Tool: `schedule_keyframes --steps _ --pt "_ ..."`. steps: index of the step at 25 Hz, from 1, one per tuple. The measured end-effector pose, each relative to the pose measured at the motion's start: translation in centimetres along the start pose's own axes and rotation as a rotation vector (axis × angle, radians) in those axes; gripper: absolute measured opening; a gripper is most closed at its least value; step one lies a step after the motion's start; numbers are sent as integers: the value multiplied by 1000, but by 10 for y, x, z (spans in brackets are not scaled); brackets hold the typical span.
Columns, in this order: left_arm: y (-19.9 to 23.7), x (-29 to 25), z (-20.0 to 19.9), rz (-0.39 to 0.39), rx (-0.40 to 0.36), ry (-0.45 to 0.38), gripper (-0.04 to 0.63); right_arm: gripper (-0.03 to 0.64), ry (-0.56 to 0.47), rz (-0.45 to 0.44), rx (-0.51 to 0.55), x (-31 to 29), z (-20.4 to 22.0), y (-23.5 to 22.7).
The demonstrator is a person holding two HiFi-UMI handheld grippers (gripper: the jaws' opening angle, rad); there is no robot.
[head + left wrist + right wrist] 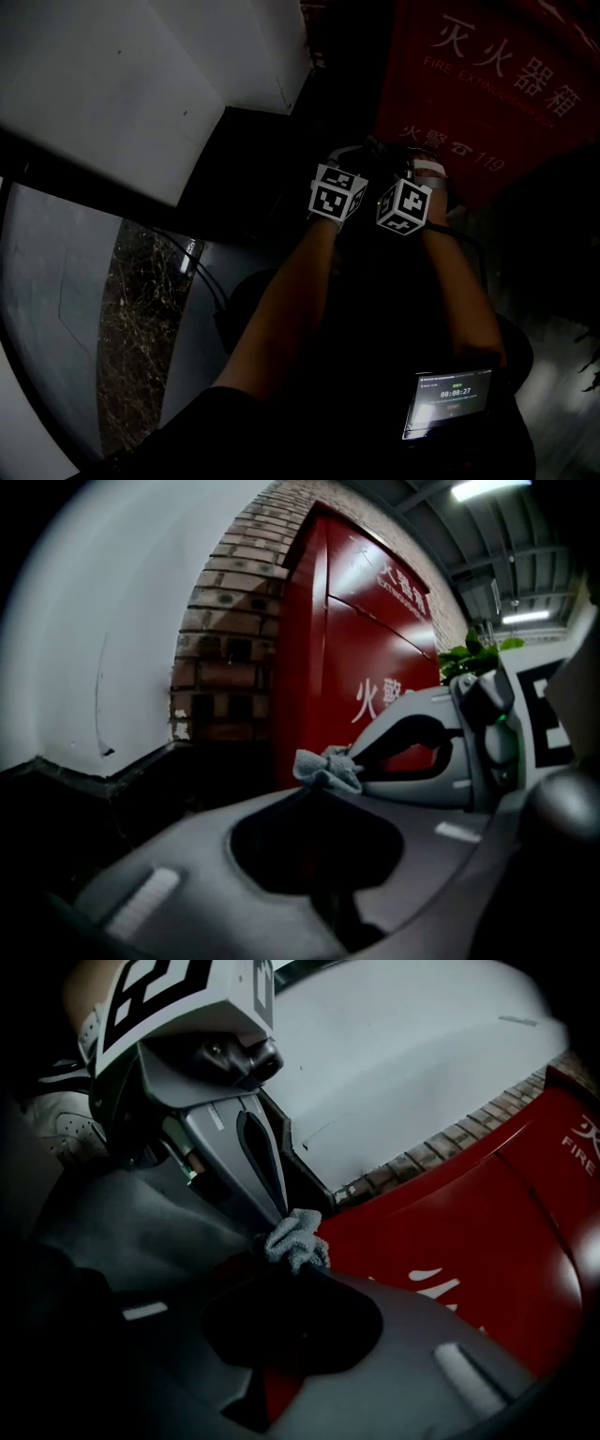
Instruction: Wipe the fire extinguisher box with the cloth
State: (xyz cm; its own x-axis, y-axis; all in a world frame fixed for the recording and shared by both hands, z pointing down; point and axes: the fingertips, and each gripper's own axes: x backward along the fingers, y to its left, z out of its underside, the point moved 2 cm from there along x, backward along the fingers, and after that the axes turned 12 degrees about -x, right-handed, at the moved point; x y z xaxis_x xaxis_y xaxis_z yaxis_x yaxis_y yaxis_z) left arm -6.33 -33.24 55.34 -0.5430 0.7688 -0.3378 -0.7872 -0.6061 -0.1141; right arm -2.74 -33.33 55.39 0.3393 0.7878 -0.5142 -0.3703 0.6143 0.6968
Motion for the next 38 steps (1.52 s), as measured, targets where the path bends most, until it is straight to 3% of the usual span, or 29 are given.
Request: schedule_keyframes --steps 3,9,15,19,22,26,28,33,38 --pt "-6 -8 16 16 -21 53 2 34 17 -46 -42 -8 6 11" --pt "-10 -19 40 28 12 143 2 34 65 -105 -15 -27 24 40" --pt "-9 -28 59 24 -37 232 2 34 93 -136 -2 -45 34 61" --pt "-9 -26 62 13 4 247 2 34 96 -143 -29 -45 34 67" --pt "-15 -23 43 29 -3 208 2 34 96 -128 -17 -28 29 56" --pt "-32 -1 -16 42 -153 128 2 34 74 -78 -21 12 14 27" --pt "-38 10 -46 56 -191 60 2 34 56 -45 -28 36 0 8" --pt "-39 47 -139 109 -47 -145 2 34 17 83 31 96 -32 -52" --pt "-26 73 -223 -6 -81 -314 2 34 -17 282 52 157 -62 -144"
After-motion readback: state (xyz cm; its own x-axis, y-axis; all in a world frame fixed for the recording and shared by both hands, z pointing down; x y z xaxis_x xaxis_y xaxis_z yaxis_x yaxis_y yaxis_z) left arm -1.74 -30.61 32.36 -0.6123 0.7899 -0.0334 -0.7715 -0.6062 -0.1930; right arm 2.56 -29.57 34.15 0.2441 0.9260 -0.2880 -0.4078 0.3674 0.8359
